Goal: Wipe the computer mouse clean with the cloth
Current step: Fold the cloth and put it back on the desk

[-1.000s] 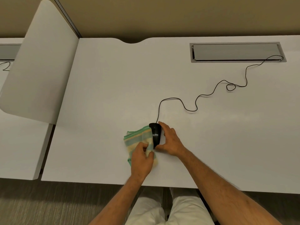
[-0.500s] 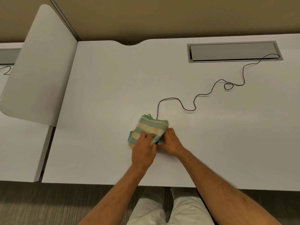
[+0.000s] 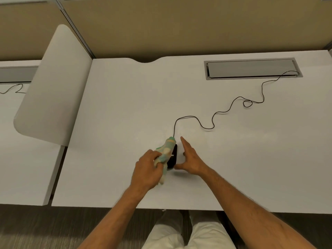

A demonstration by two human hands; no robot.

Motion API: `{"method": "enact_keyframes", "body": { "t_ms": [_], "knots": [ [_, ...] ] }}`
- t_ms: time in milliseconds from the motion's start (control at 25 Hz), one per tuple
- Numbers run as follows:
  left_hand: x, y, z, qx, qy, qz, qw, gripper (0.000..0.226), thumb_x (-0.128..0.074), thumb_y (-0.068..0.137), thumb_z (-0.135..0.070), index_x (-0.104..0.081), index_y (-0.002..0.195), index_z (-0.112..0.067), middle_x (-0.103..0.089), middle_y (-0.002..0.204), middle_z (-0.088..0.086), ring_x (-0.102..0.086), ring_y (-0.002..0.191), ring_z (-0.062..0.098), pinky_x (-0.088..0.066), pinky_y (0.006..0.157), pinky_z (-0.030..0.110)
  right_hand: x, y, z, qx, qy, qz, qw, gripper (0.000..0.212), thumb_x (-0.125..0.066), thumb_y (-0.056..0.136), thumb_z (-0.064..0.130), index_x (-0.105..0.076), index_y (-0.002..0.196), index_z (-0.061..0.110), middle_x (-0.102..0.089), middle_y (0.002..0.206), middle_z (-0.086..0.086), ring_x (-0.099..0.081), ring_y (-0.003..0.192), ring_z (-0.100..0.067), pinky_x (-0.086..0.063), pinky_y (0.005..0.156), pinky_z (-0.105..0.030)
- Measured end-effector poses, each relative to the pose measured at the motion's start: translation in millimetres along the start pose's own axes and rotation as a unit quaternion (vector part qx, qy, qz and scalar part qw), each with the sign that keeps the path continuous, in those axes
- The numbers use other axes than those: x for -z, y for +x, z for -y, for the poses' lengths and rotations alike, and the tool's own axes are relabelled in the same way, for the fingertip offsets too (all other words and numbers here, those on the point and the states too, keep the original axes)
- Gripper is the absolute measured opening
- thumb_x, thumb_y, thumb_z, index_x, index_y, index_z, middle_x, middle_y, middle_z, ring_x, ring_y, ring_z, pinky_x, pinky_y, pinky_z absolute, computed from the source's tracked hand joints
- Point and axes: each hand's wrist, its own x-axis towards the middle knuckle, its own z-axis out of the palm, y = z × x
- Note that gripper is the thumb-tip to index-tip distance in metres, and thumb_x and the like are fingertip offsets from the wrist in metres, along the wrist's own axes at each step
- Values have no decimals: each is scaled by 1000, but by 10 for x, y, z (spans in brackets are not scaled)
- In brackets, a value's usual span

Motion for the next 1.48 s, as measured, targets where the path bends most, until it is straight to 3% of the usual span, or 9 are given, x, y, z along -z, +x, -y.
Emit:
{"method": "enact_keyframes", "body": {
  "t_ms": [120, 360, 600, 800, 1000, 1040, 1120, 1240, 1480],
  "knots": [
    [415, 207, -221, -33, -76, 40, 996, 19, -58, 88, -10, -68, 94, -25, -68, 91, -9, -64, 77, 11, -49, 64, 23, 247, -166, 247, -59, 151, -45, 986, 75, -75, 83, 27, -36, 147, 22, -51, 140, 3, -61, 108, -21, -54, 84, -38],
    [824, 417, -631, -6, -370, 109, 923, 29, -55, 78, -6, -61, 106, -6, -69, 99, 6, -65, 89, 20, -53, 75, 38, 642, -441, 848, -12, 518, 109, 848, 55, -56, 94, 44, -50, 140, 15, -53, 143, -14, -48, 132, -34, -35, 111, -57],
    [891, 484, -896, 17, -428, 102, 898, 30, -61, 88, -7, -65, 116, -16, -75, 104, 0, -69, 98, 24, -58, 67, 35, 1033, -630, 1262, 58, 473, -5, 879, 42, -72, 86, 16, -60, 126, 17, -64, 128, -15, -64, 113, -30, -53, 92, -44],
    [888, 557, -1170, -86, -414, 81, 903, 31, -60, 96, 0, -72, 106, -26, -74, 109, 2, -70, 93, 22, -57, 66, 39, 1384, -805, 1471, 83, 474, -83, 873, 19, -55, 94, 8, -71, 101, 17, -73, 96, -7, -68, 83, -23, -53, 61, -35],
    [811, 659, -1360, -47, -436, 136, 888, 38, -39, 89, -2, -76, 85, -14, -73, 92, 9, -65, 86, 26, -55, 64, 31, 1621, -946, 1346, 51, 600, -62, 796, 30, -45, 88, 21, -71, 75, 12, -66, 92, -12, -67, 78, -22, -55, 69, -31],
    [779, 691, -1374, -46, -432, 155, 887, 32, -43, 88, -13, -74, 85, -11, -71, 94, 13, -64, 88, 28, -55, 67, 34, 1673, -948, 1277, 53, 597, -51, 799, 33, -43, 88, 26, -68, 72, 12, -65, 95, -15, -67, 80, -24, -54, 69, -32],
    [683, 753, -1425, -64, -397, 180, 898, 30, -60, 85, -31, -71, 93, -4, -68, 102, 21, -65, 88, 31, -55, 68, 39, 1766, -941, 1150, 42, 479, -48, 875, 42, -45, 91, 43, -69, 82, 10, -67, 108, -19, -64, 89, -27, -51, 74, -36],
    [475, 875, -1593, -86, -348, 193, 913, 24, -74, 78, -20, -69, 100, -11, -67, 111, 15, -70, 86, 30, -59, 67, 40, 2003, -922, 958, 31, 280, -81, 956, 39, -71, 76, 47, -62, 99, 17, -64, 106, -10, -60, 91, -24, -49, 70, -35],
    [-54, 1200, -2276, -122, -259, 253, 924, 43, -75, 86, -11, -60, 121, -30, -63, 119, 5, -68, 104, 29, -64, 77, 45, 2710, -852, 630, 38, 98, 8, 994, 54, -73, 85, 41, -52, 133, 29, -64, 120, 2, -64, 107, -16, -57, 85, -32]
  ]
}}
